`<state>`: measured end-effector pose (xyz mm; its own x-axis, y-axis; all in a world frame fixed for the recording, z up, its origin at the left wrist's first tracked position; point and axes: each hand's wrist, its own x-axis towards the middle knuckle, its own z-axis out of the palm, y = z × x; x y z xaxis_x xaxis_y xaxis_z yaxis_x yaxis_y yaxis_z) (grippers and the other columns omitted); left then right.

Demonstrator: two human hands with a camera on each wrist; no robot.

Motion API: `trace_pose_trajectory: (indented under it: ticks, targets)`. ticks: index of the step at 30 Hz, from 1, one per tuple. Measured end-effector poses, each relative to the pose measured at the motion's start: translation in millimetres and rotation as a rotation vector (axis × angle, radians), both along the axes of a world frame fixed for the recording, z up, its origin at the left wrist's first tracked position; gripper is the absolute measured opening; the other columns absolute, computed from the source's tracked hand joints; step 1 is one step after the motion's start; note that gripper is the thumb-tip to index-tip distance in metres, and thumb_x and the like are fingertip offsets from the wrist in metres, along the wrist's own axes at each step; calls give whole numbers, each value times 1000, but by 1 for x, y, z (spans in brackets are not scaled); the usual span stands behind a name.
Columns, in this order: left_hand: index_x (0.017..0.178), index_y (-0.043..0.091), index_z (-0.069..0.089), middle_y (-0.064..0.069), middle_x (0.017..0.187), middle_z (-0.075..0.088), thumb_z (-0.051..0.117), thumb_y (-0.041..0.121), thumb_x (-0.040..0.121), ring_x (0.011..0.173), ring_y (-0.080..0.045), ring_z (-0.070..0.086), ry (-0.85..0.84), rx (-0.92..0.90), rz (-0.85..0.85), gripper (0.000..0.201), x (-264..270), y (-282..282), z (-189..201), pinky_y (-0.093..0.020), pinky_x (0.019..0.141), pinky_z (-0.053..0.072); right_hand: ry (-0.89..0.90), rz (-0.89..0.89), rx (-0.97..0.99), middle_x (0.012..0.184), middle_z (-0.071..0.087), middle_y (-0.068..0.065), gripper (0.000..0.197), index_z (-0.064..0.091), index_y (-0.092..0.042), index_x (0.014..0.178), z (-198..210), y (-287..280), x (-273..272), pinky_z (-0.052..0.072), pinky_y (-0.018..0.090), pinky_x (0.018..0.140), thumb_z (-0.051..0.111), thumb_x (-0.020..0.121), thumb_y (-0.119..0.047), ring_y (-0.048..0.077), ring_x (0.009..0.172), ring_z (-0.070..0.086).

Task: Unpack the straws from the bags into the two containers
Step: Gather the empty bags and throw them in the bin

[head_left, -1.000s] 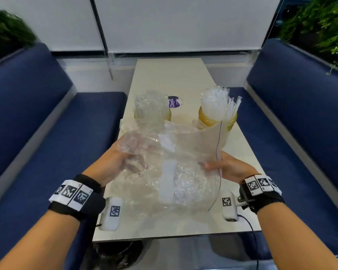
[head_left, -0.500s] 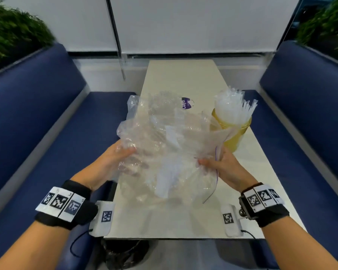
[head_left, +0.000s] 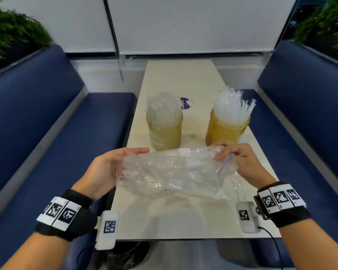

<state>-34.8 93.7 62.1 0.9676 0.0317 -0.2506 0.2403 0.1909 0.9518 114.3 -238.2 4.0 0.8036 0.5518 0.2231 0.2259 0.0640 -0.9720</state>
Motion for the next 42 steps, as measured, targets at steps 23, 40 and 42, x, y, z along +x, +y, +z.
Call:
trace_pose_trajectory:
  ticks: [23,40,42]
  targets:
    - [82,32,64,9,94,78,63,-3,93,81,-5,71,-419,1003,-182,37,5,2,30,-28,70,58,-635,60,-778,96,73,-5,48,67,-33,113,16,115,-44,44,27,69,86,70,-40,19,88,66]
    - [107,23,72,4,100,75,66,6,94,94,-16,72,-393,886,24,22,-18,26,19,-31,80,59,-596,30,-699,76,66,-4,42,61,-20,102,-11,100,-38,49,32,60,60,88,-60,15,68,60]
    - [101,18,76,3,98,77,64,-2,93,94,-15,73,-406,882,35,25,-20,32,27,-28,80,59,-487,3,-691,96,66,-18,53,59,-32,120,-5,89,-50,50,23,73,58,82,-69,1,86,61]
